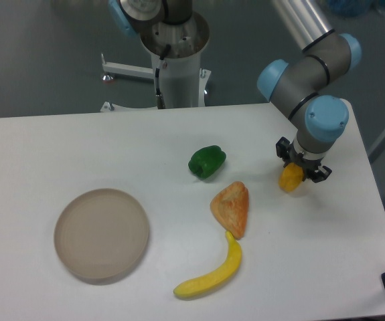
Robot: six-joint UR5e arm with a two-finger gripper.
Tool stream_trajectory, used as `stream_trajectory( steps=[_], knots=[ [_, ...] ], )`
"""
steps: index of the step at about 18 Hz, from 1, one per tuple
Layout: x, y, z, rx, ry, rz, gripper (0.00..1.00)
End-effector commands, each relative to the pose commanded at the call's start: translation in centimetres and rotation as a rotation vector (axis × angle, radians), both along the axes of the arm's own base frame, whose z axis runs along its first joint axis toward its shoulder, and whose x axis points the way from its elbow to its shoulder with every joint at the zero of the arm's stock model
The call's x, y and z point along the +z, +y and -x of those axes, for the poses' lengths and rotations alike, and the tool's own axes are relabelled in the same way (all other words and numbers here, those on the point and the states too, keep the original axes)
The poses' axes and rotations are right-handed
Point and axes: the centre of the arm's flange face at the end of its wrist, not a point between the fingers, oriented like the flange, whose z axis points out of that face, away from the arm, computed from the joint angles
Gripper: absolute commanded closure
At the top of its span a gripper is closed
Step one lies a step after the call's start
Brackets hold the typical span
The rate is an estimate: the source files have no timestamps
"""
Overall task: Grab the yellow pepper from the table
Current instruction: 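Close the gripper on the yellow pepper, then lift the yellow pepper and carry it toward the orange item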
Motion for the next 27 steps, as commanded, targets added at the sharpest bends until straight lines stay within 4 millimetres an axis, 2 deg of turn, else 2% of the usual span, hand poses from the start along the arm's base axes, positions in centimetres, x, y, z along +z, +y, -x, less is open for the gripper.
stream_trajectory(
  steps=[2, 5, 12, 18, 21, 27],
  knots=[
    [1.6, 1.0, -0.1, -0.011, 0.021, -0.028, 0.64],
    [5.1, 3.9, -1.3, -0.047, 0.058, -0.095, 0.64],
    [9.4, 8.7, -3.6, -0.098, 0.067, -0.237, 0.62],
    [10.5, 12.3, -5.8, -0.104, 0.072, -0.289, 0.62],
    [9.9, 13.1, -6.4, -0.116, 0.07, -0.291, 0.62],
    [9.5, 13.2, -6.3, -0.116, 0.068, -0.288, 0.62]
  ],
)
